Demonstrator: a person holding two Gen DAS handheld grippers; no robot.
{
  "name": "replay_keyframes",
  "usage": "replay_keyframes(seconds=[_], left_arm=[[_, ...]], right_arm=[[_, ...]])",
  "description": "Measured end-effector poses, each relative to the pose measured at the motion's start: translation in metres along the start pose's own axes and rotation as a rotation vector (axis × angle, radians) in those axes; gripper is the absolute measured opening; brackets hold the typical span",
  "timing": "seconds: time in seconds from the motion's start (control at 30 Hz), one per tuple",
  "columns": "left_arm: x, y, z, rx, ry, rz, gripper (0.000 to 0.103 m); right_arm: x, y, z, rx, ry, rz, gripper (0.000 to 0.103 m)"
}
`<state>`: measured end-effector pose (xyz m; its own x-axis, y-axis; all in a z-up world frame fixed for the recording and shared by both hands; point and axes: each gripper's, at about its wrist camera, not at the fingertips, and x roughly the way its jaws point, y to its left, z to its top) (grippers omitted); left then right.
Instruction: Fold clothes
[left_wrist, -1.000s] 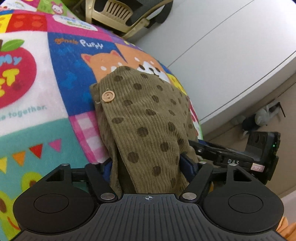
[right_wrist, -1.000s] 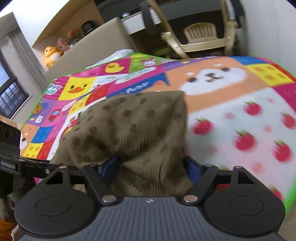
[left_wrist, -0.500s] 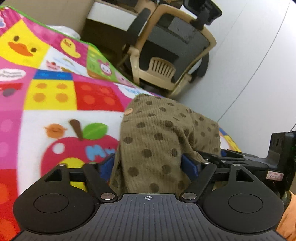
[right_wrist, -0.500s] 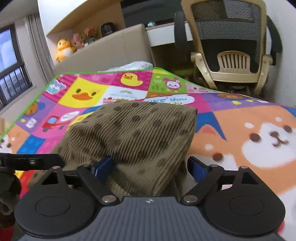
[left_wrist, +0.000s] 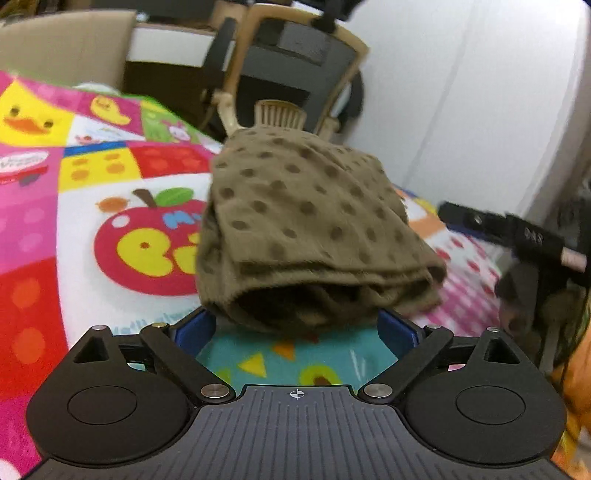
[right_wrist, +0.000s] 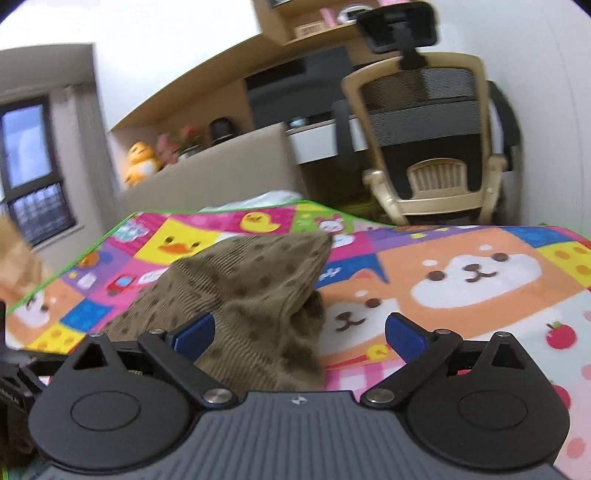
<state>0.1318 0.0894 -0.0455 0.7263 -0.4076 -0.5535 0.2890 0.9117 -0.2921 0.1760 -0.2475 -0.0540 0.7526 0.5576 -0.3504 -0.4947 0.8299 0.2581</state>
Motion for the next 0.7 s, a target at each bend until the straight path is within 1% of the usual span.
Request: replay_keyframes(seconds=[0.2, 0.3, 0.37, 0.43, 0.5, 0.6, 0.63, 0.7], left_arm=[[-0.042, -0.037, -0.044, -0.036, -0.007, -0.039, 0.097], [-0.062, -0.060, -0.065, -0.040, -0.008, -0.044, 0.097], [-0.076, -0.078, -0.083, -0.024, -0.030, -0.036, 0.097], [-0.079, -0.087, -0.088, 0.027, -0.047, -0.009, 0.097], [-0.080, -0.086, -0.081, -0.001, -0.018, -0.051, 0.097], [-0.087, -0.067, -0.057, -0.120, -0.001, -0.158, 0.098], [-0.092, -0.067, -0.048, -0.118, -0.035, -0.153, 0.098], [-0.093, -0.060, -0.031, -0.081, -0.113, -0.088, 0.099]], right_arm=[[-0.032, 0.014, -0.018, -0.028, 0.062, 0.075, 0.099], [-0.035, 0.016, -0.019, -0.027, 0.073, 0.074, 0.099], [-0.036, 0.017, -0.019, -0.026, 0.079, 0.071, 0.101], [-0.037, 0.018, -0.019, -0.025, 0.084, 0.067, 0.103], [-0.038, 0.019, -0.020, -0.024, 0.090, 0.064, 0.103], [-0.040, 0.021, -0.020, -0.023, 0.098, 0.060, 0.103], [-0.039, 0.020, -0.020, -0.012, 0.100, 0.073, 0.103], [-0.035, 0.011, -0.018, 0.031, 0.107, 0.081, 0.103]])
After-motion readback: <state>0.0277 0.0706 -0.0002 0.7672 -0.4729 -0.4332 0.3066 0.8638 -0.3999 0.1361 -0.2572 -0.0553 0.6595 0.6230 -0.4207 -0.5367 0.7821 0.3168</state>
